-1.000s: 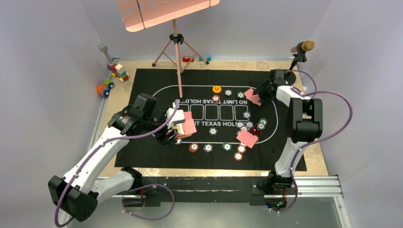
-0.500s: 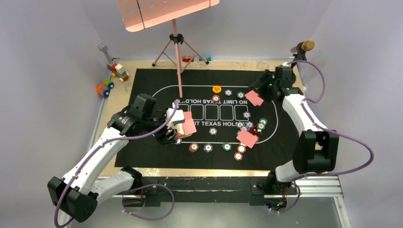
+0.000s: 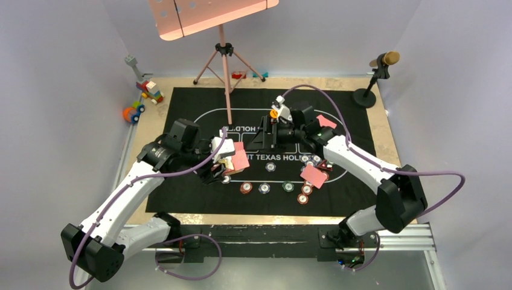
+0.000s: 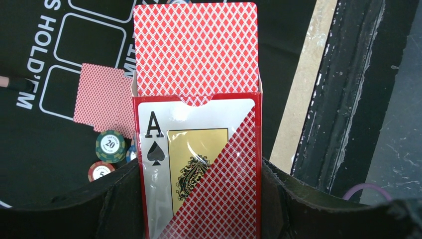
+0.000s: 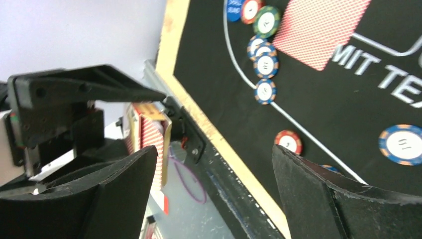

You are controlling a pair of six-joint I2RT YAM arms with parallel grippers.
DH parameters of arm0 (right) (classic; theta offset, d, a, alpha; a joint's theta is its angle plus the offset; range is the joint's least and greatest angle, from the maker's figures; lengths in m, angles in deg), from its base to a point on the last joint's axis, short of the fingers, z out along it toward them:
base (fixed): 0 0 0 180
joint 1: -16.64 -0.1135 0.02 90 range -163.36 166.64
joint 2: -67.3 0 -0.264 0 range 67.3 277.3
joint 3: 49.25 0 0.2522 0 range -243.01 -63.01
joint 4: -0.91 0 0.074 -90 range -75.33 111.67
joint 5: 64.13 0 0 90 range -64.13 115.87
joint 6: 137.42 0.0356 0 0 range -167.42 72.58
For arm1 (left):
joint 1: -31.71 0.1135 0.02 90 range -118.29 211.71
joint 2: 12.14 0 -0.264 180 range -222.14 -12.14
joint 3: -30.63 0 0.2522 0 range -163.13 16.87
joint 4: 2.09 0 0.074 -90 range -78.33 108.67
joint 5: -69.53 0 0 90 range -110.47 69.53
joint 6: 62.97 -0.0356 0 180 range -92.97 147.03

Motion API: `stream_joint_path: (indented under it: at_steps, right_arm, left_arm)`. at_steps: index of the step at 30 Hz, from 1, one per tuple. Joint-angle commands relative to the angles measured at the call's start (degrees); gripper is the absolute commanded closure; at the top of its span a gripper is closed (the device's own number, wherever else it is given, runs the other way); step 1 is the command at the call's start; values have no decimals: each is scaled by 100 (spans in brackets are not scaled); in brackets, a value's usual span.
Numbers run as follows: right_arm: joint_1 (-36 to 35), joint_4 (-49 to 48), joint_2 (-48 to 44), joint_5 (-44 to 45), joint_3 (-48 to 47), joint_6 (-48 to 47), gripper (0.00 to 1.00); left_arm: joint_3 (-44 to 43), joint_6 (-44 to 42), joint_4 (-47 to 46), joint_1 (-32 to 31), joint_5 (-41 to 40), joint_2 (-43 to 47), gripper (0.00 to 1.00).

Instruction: Distribute texas hold em gaming equipment

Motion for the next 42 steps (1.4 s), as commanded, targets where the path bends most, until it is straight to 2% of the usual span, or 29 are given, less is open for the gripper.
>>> stream_joint_path:
  at_steps: [1, 14, 32, 42]
  right_arm:
    - [-211, -1100, -212, -860, 201, 530, 9]
    - [-933, -1563, 438, -1023, 57, 618, 8]
    - [-731, -1780, 390, -1014, 390, 889, 48]
    - [-521, -1649, 197, -999, 576, 815, 60]
  left_arm:
    - [-53, 104, -409, 12, -98, 18, 90]
    - [-116, 205, -460, 11, -85, -2, 90]
    - [-156, 202, -342, 11, 44, 33, 91]
    - [-163, 219, -324, 15, 72, 58, 91]
